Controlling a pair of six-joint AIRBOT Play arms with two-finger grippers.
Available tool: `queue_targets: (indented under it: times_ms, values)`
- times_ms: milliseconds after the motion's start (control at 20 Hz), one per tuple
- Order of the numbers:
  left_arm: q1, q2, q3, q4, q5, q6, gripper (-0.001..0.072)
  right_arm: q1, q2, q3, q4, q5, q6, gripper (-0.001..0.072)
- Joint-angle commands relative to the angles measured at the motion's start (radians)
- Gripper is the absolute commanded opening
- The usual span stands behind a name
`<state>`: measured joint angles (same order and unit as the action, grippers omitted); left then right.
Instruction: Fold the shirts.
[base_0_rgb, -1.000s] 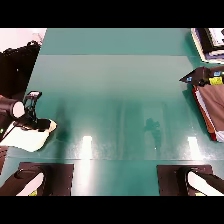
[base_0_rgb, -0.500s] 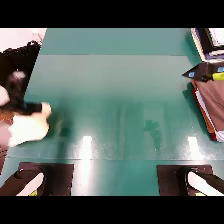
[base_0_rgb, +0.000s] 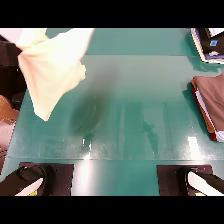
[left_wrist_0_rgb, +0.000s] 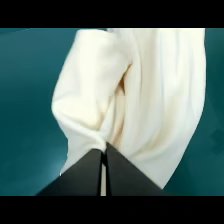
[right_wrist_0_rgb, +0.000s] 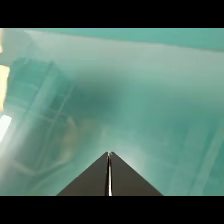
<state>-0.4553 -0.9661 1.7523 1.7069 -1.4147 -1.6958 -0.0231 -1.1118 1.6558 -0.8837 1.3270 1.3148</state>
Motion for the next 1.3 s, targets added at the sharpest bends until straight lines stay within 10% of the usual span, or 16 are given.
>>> queue_targets:
  times_ms: [0, 250, 300, 400, 800, 1250]
  values:
    - [-0.166, -0.112, 0.054, -0.018, 0.001, 0.003, 0.0017, 0.0, 0.0, 0.028, -0.002, -0.011, 0.0, 0.0018]
    - [-0.319, -0.406, 0.054, -0.319, 0.087, 0.106, 0.0022, 0.0, 0.0, 0.028, -0.003, -0.011, 0.0, 0.0017]
    - [-0.333, -0.46, 0.054, -0.405, 0.124, 0.135, 0.0103, 0.0, 0.0, 0.028, -0.006, -0.011, 0.0, 0.0018]
    - [-0.349, -0.557, 0.054, -0.52, 0.187, 0.16, 0.0623, 0.0, 0.0, 0.028, -0.009, -0.008, 0.0, 0.0017]
    - [-0.026, -0.552, 0.037, -0.247, -0.023, 0.177, 0.0621, 0.0, 0.0, 0.028, -0.009, -0.007, 0.0, 0.0018]
    - [0.311, -0.552, -0.493, -0.365, 0.281, 0.167, 0.0621, 0.0, 0.0, 0.028, -0.009, 0.001, 0.0, 0.0017]
